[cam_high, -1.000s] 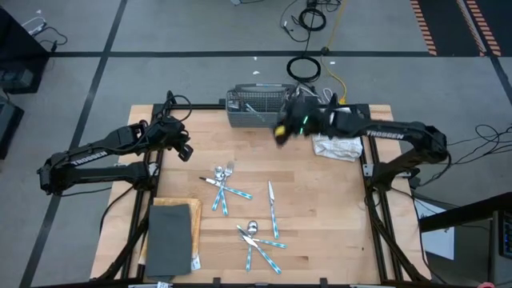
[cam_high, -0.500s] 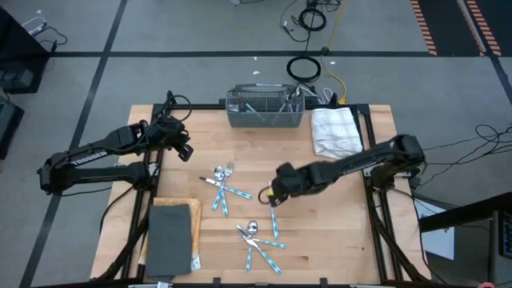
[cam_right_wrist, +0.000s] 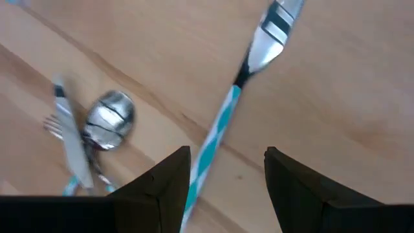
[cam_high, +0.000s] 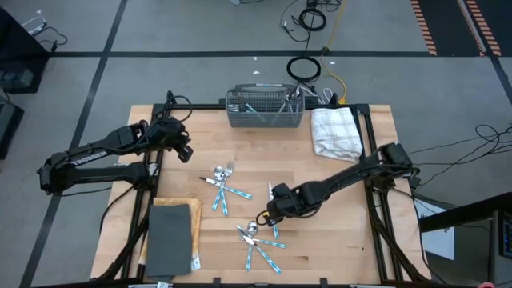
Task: Sort silverware
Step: Put the top right blue table knife into the gray silverware rack, then put the top blue spoon into the gray silverware rack
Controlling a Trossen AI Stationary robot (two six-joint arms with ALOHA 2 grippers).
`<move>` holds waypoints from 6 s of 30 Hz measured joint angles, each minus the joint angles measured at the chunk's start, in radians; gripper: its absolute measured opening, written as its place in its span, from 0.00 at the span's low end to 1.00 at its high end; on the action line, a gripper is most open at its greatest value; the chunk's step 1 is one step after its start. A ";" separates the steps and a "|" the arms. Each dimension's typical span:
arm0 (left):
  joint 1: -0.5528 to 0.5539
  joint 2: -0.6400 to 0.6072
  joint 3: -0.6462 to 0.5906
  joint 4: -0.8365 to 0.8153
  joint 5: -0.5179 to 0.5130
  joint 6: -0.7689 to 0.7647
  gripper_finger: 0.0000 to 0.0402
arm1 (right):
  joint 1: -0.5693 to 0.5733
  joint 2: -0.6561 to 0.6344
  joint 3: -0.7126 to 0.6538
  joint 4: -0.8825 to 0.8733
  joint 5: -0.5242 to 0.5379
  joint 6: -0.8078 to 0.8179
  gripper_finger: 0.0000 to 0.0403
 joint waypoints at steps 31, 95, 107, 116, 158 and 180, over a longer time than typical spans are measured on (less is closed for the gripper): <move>0.000 0.002 0.000 -0.019 0.000 0.027 0.17 | -0.057 0.114 0.011 -0.052 -0.023 0.068 0.01; 0.000 0.002 0.000 0.031 -0.061 0.024 0.17 | -0.861 -0.252 -0.356 1.105 0.312 -1.242 0.00; 0.000 0.002 0.000 0.032 -0.084 0.017 0.17 | -0.863 -0.202 -0.358 1.096 0.274 -1.253 0.17; -0.001 0.002 0.000 0.034 -0.043 0.051 0.17 | -0.860 -0.192 -0.355 1.108 0.228 -1.218 0.33; -0.576 0.624 0.089 0.266 0.258 1.006 0.42 | -0.702 -0.493 -0.211 0.745 0.074 -1.381 0.38; -0.552 0.904 0.092 0.448 0.205 1.293 0.31 | -0.702 -0.493 -0.212 0.665 0.074 -1.360 0.38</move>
